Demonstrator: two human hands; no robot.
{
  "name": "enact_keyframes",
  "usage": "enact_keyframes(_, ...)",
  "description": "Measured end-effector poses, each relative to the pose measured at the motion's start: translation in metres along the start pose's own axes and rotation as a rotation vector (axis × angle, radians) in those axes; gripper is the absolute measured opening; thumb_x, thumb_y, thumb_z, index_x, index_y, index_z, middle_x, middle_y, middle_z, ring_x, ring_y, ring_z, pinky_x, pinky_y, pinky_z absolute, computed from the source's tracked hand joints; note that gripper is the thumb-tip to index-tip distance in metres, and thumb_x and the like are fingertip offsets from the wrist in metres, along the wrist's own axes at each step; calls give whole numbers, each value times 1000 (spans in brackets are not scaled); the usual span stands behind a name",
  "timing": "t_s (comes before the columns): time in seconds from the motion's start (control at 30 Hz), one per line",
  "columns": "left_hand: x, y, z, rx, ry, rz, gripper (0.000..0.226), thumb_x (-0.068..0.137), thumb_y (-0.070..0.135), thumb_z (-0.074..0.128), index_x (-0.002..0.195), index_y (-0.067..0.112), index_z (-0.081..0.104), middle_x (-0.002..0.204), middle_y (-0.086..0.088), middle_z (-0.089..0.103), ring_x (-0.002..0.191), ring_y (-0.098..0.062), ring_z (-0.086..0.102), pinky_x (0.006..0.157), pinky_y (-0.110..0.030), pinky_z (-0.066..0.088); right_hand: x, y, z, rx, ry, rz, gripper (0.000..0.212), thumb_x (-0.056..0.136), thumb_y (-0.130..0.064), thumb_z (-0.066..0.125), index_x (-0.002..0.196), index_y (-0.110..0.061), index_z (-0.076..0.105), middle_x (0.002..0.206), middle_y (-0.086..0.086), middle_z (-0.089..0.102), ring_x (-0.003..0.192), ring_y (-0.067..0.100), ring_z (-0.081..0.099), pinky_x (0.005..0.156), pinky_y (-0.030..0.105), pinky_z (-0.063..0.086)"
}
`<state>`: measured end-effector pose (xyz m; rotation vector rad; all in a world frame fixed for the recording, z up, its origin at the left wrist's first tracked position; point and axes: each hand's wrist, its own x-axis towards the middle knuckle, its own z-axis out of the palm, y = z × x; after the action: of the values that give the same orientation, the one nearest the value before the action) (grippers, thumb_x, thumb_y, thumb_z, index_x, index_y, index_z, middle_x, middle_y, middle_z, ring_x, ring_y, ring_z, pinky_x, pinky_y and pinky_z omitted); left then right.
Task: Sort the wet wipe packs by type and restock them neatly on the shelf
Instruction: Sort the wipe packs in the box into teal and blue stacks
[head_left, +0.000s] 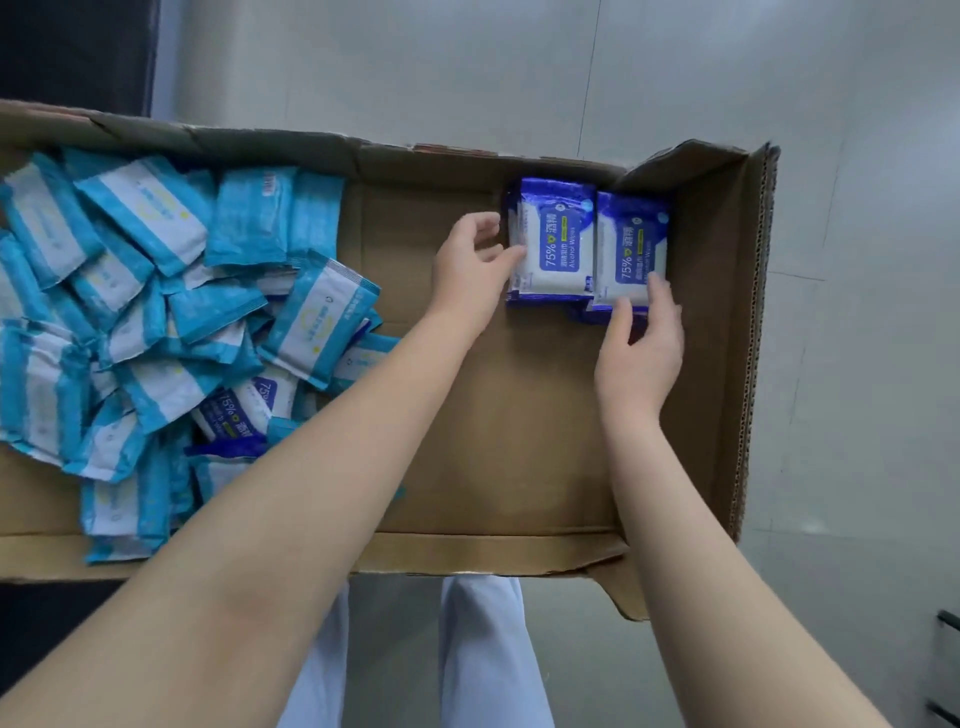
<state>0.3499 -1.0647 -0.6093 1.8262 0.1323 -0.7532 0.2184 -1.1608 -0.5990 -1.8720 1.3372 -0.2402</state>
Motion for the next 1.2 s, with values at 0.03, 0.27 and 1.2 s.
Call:
enact_keyframes(0.03, -10, -2, -17, 16, -14, 30, 39, 92, 18, 68, 128, 17, 55, 130, 4, 58, 105, -2, 58, 72, -4, 47, -9, -6, 6, 12, -43, -8, 44, 103, -26, 51, 146, -17, 47, 150, -1, 47, 142, 13, 36, 117, 28, 29)
enact_keyframes(0.27, -56, -35, -220, 81, 269, 84, 19, 97, 14, 59, 116, 15, 62, 111, 8, 63, 101, 0, 61, 92, -15, 48, -83, -88, 105, -20, -467, -207, 43, 101, -28, 54, 143, -22, 50, 152, 2, 46, 146, 18, 31, 119, 32, 26)
enact_keyframes(1.2, -50, -165, -380, 478, -25, -93, 47, 101, 39, 48, 147, 38, 36, 159, 6, 23, 148, -19, 15, 118, -38, 17, -156, -117, 253, -940, -986, -410, 53, 97, -66, 31, 148, -57, 21, 166, -11, -6, 149, 42, 11, 121, 53, 4)
